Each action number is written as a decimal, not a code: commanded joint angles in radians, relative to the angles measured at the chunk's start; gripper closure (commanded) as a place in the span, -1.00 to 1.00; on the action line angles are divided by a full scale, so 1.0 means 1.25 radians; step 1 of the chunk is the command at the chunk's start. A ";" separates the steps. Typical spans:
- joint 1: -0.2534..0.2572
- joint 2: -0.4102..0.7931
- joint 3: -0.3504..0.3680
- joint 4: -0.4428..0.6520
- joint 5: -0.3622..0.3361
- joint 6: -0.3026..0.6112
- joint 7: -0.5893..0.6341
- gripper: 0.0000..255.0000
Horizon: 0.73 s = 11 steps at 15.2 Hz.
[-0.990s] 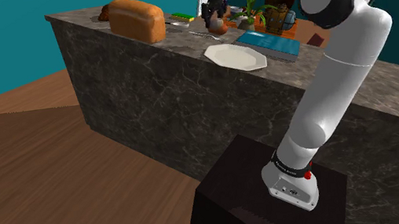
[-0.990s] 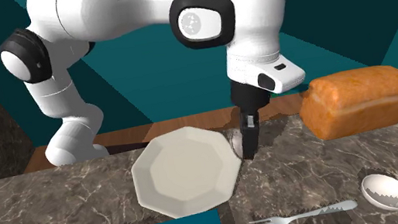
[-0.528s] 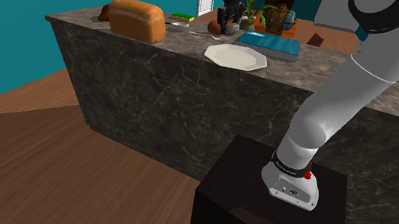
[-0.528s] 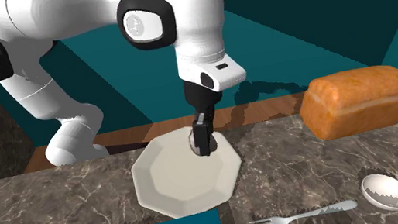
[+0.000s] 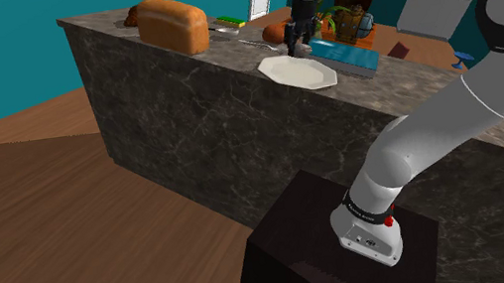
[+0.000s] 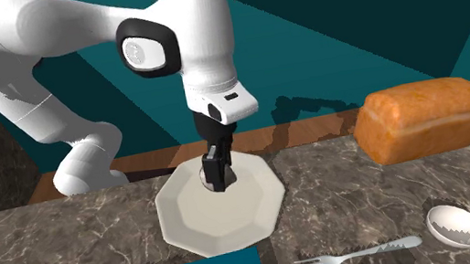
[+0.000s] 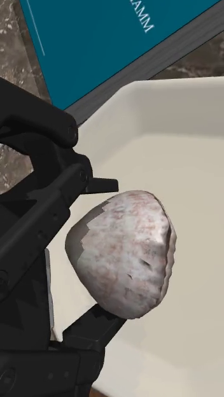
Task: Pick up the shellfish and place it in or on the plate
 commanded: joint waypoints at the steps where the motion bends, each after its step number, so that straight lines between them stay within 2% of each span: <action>1: 0.000 0.000 -0.001 -0.022 -0.001 0.021 0.004 1.00; 7: -0.002 -0.001 -0.006 -0.084 -0.006 0.083 0.011 1.00; 11: -0.002 -0.001 -0.006 -0.084 -0.006 0.083 0.011 1.00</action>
